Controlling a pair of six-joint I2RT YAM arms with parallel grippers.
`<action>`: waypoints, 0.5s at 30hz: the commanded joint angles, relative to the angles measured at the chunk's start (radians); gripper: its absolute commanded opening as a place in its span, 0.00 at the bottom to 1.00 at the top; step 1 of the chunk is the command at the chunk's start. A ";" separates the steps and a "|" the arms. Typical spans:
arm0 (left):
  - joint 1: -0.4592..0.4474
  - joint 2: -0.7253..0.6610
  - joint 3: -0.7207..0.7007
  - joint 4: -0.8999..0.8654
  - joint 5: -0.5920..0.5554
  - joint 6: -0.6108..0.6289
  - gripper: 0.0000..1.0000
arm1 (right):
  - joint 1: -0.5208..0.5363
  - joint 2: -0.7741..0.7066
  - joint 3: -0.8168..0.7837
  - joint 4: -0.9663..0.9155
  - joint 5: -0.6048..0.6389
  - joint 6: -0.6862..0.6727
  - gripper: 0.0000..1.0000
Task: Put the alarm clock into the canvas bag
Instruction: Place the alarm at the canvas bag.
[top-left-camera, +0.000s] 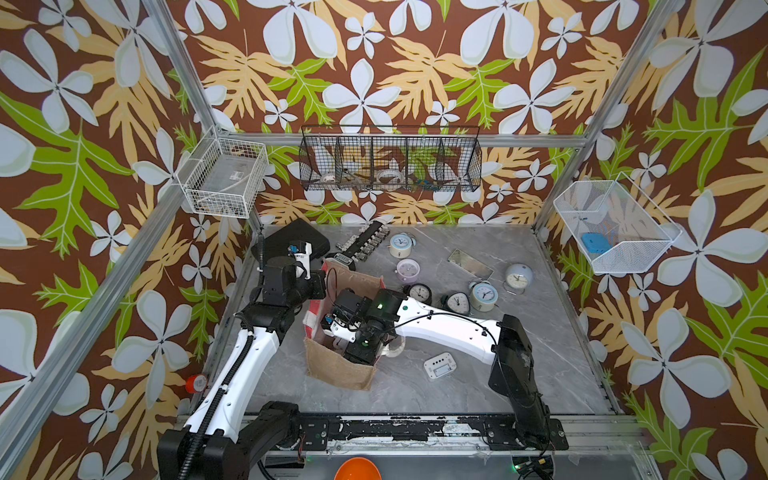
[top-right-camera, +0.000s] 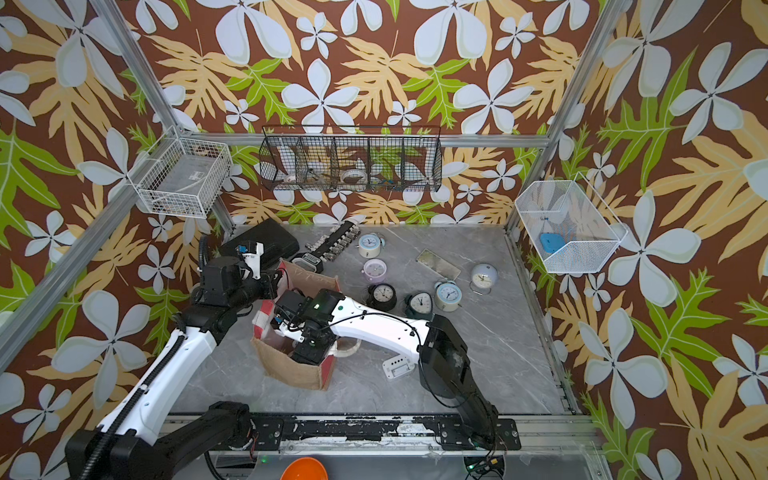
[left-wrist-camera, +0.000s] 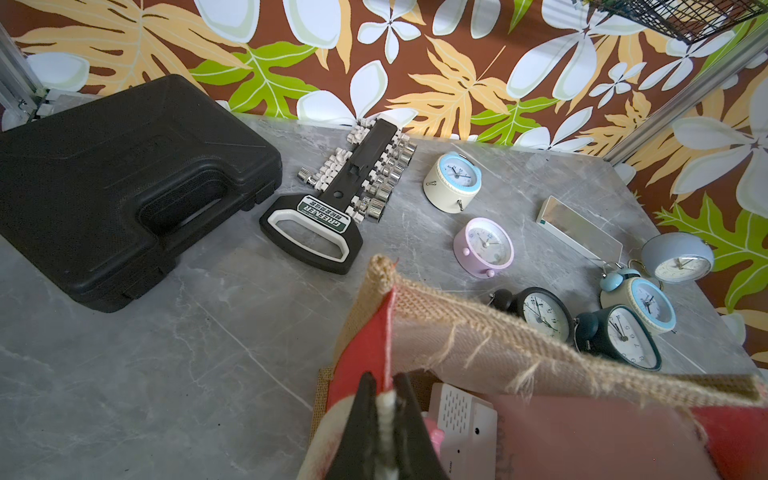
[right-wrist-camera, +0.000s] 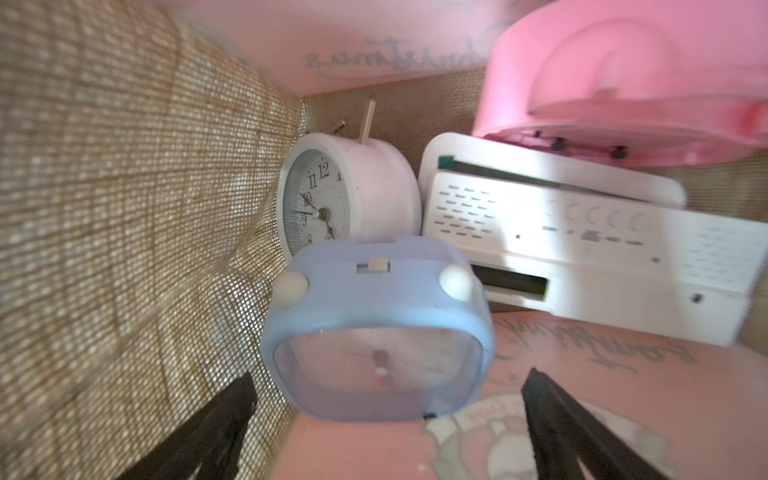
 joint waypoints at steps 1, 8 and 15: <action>0.002 0.000 0.007 0.010 -0.002 0.005 0.00 | 0.000 -0.032 0.003 -0.008 0.030 0.015 1.00; 0.002 0.001 0.007 0.010 -0.002 0.006 0.00 | 0.001 -0.087 0.030 0.014 0.107 0.050 1.00; 0.002 0.003 0.007 0.008 0.001 0.006 0.00 | -0.012 -0.150 0.039 0.059 0.194 0.082 1.00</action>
